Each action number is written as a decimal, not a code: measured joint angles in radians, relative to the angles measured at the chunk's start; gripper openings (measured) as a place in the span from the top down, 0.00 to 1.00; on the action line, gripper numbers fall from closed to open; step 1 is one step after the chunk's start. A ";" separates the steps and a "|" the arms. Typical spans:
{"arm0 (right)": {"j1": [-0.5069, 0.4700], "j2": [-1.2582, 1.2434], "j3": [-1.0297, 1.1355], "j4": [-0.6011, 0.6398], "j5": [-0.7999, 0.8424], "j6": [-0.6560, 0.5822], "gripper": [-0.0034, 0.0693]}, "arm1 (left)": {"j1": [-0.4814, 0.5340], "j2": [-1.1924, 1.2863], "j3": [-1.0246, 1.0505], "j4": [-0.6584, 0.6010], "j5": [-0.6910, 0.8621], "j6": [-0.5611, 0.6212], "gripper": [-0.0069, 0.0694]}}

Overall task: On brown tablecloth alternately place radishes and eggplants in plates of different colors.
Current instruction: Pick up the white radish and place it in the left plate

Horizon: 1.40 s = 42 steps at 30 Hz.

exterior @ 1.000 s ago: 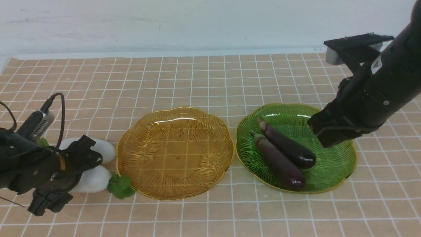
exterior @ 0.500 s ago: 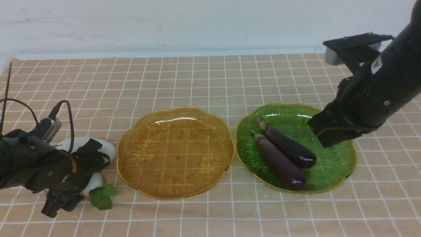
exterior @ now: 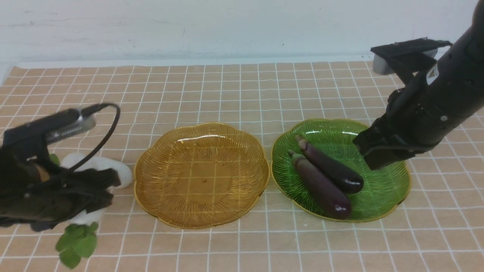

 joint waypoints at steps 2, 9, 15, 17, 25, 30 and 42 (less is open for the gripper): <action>0.000 0.000 0.000 0.011 0.000 0.000 0.86 | -0.014 0.067 -0.068 -0.080 0.011 0.068 0.43; 0.000 0.000 0.000 0.007 0.000 0.000 0.86 | -0.015 0.359 -0.291 -0.124 0.009 0.110 0.39; 0.000 0.000 0.000 0.000 0.000 0.000 0.86 | -0.015 0.489 -0.383 -0.124 0.008 0.111 0.30; 0.000 0.000 0.000 -0.001 0.000 0.000 0.86 | -0.011 0.518 -0.415 -0.124 0.008 0.115 0.24; 0.000 0.000 0.000 -0.004 0.000 0.000 0.85 | 0.038 0.537 -0.527 -0.124 0.045 0.153 0.14; 0.000 0.000 0.000 -0.046 0.000 0.008 0.85 | 0.104 0.537 -0.615 -0.099 0.163 0.156 0.15; 0.000 0.000 0.000 -0.072 0.000 0.014 0.85 | 0.299 0.606 -0.625 0.112 0.310 -0.206 0.21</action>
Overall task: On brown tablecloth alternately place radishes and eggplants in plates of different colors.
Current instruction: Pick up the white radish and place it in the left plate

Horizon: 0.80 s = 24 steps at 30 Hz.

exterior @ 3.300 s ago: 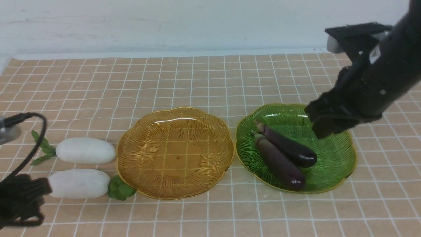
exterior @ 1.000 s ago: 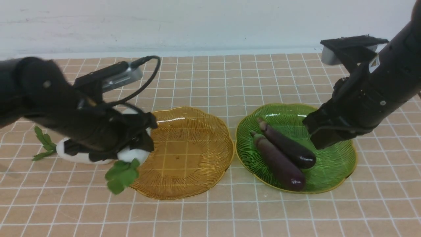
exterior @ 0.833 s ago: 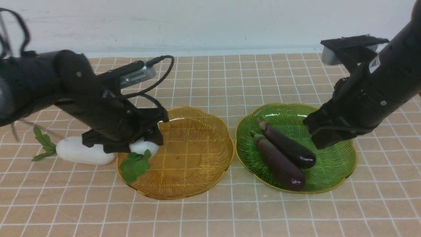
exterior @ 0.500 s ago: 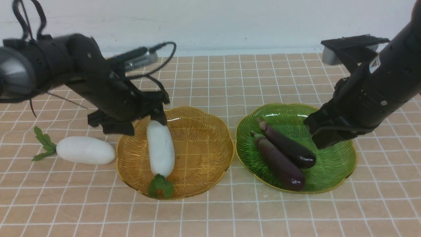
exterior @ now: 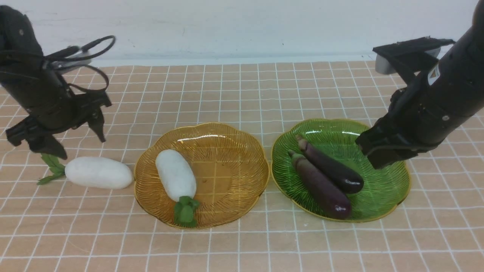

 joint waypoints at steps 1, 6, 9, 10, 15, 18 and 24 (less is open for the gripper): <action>0.000 0.000 0.000 0.000 0.000 0.000 0.85 | 0.000 0.011 0.000 0.002 -0.012 -0.021 0.21; 0.000 0.000 0.000 0.000 0.000 0.001 0.85 | 0.000 0.055 0.000 0.001 -0.058 -0.093 0.21; 0.000 0.000 0.000 0.010 0.000 0.001 0.85 | 0.000 0.079 0.000 0.004 -0.077 -0.107 0.21; 0.000 0.000 0.000 0.015 0.000 0.001 0.85 | 0.000 0.087 0.000 0.006 -0.080 -0.107 0.21; 0.000 0.000 0.000 0.035 0.000 0.001 0.85 | 0.000 0.113 0.000 0.012 -0.084 -0.113 0.21; 0.000 0.000 0.000 0.037 0.000 0.001 0.85 | 0.000 0.124 0.000 0.012 -0.093 -0.120 0.21; 0.000 0.000 0.000 0.038 0.000 0.001 0.85 | 0.000 0.160 0.000 0.014 -0.096 -0.129 0.21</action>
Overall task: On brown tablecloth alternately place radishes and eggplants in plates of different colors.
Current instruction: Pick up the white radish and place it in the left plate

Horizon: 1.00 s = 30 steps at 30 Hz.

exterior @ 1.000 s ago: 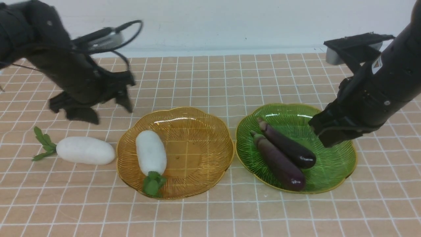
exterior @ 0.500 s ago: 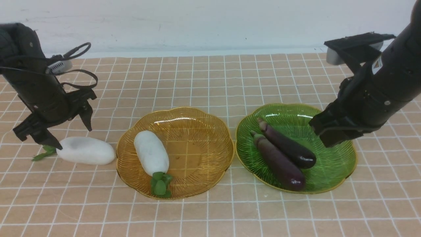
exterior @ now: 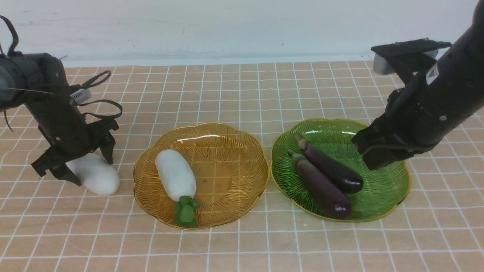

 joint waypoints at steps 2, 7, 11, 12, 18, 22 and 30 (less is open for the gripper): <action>0.000 0.000 0.000 0.000 0.000 0.000 0.85 | 0.000 0.011 0.000 0.002 -0.001 0.000 0.21; 0.000 0.000 0.000 0.000 0.000 0.000 0.85 | 0.000 0.022 0.000 0.003 -0.014 0.016 0.28; 0.000 0.000 0.000 0.000 0.000 -0.013 0.85 | -0.003 0.015 -0.054 -0.006 -0.006 0.202 0.39; 0.000 0.000 0.000 0.000 0.000 -0.020 0.85 | -0.005 0.008 -0.074 -0.015 0.002 0.239 0.41; 0.000 0.000 0.000 -0.001 0.000 -0.059 0.85 | -0.094 -0.038 -0.261 -0.201 0.180 0.537 0.41; 0.000 -0.017 0.000 -0.018 0.000 -0.060 0.85 | -0.212 -0.034 -0.290 -0.252 0.214 0.600 0.41; 0.000 -0.197 0.001 -0.063 0.000 -0.023 0.85 | -0.396 0.065 -0.290 -0.172 0.183 0.606 0.38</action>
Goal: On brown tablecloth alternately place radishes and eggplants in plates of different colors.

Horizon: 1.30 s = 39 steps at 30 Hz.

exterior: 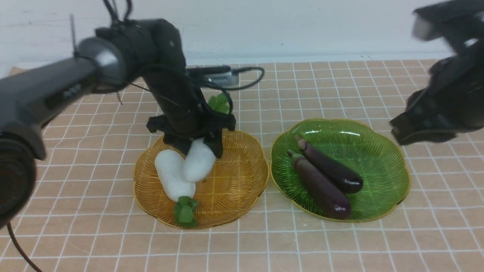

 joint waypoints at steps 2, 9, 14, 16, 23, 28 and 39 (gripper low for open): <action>0.000 -0.063 0.014 0.000 0.000 0.018 0.85 | -0.008 0.015 0.000 0.009 -0.007 -0.006 0.36; 0.000 -0.387 0.195 -0.004 0.003 0.079 0.85 | -0.008 0.032 -0.007 0.019 -0.016 -0.008 0.27; 0.000 -0.676 0.487 -0.005 -0.212 0.122 0.85 | -0.008 0.032 -0.076 0.019 0.018 -0.010 0.32; 0.000 -0.777 0.628 -0.005 -0.338 0.132 0.86 | -0.008 0.032 -0.104 0.019 0.050 -0.010 0.41; 0.000 -0.862 0.888 -0.023 -0.755 0.139 0.97 | -0.008 0.032 -0.161 0.019 0.110 0.043 0.87; 0.000 -0.862 0.926 -0.027 -0.900 0.139 0.97 | -0.008 0.032 -0.161 0.019 0.111 0.050 0.91; 0.000 -0.862 0.926 -0.027 -0.922 0.139 0.97 | -0.008 0.032 -0.161 0.021 0.111 0.063 0.91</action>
